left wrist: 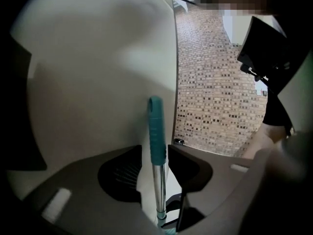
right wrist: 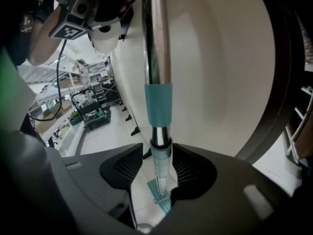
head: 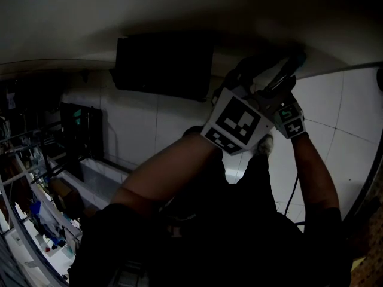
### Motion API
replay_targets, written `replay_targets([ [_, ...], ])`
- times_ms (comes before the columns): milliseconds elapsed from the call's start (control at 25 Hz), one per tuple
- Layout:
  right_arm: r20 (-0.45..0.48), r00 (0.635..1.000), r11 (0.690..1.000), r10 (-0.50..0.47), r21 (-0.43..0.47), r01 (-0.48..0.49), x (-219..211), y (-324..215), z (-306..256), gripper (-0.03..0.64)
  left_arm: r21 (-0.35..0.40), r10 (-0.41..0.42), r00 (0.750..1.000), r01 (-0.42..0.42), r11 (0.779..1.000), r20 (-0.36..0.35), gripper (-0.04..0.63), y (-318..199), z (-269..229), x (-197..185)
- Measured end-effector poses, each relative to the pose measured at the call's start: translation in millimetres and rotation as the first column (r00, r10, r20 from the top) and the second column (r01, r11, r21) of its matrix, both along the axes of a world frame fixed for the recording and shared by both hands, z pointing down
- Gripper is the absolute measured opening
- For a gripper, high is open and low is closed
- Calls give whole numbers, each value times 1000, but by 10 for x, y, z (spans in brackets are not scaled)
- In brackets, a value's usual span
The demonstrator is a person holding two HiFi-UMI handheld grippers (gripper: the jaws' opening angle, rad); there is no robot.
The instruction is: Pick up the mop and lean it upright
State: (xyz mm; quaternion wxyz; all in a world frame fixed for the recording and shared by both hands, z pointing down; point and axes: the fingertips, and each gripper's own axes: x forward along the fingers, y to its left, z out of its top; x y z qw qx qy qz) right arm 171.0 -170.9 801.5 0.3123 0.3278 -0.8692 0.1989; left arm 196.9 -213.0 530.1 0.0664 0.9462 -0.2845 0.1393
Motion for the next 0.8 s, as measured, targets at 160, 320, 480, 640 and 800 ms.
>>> replay_targets([
  [160, -5, 1000, 1000, 2, 10, -2, 6, 32, -46, 217, -14, -12, 1000, 13, 1000, 14, 177, 31, 29, -46],
  [320, -17, 1000, 1000, 19, -4, -19, 99, 78, -44, 221, -7, -20, 1000, 20, 1000, 6, 189, 60, -19, -64],
  [480, -11, 998, 998, 62, -13, -62, 220, 112, -131, 222, 0, -24, 1000, 24, 1000, -2, 189, 105, -79, -65],
  [640, 28, 994, 995, 102, 21, -102, 337, 135, -403, 214, 15, -32, 999, 33, 999, -33, 189, 151, -222, -128],
  [800, 97, 984, 985, 150, 68, -157, 508, 178, -946, 158, 18, -40, 995, 41, 999, -92, 187, 218, -519, -246],
])
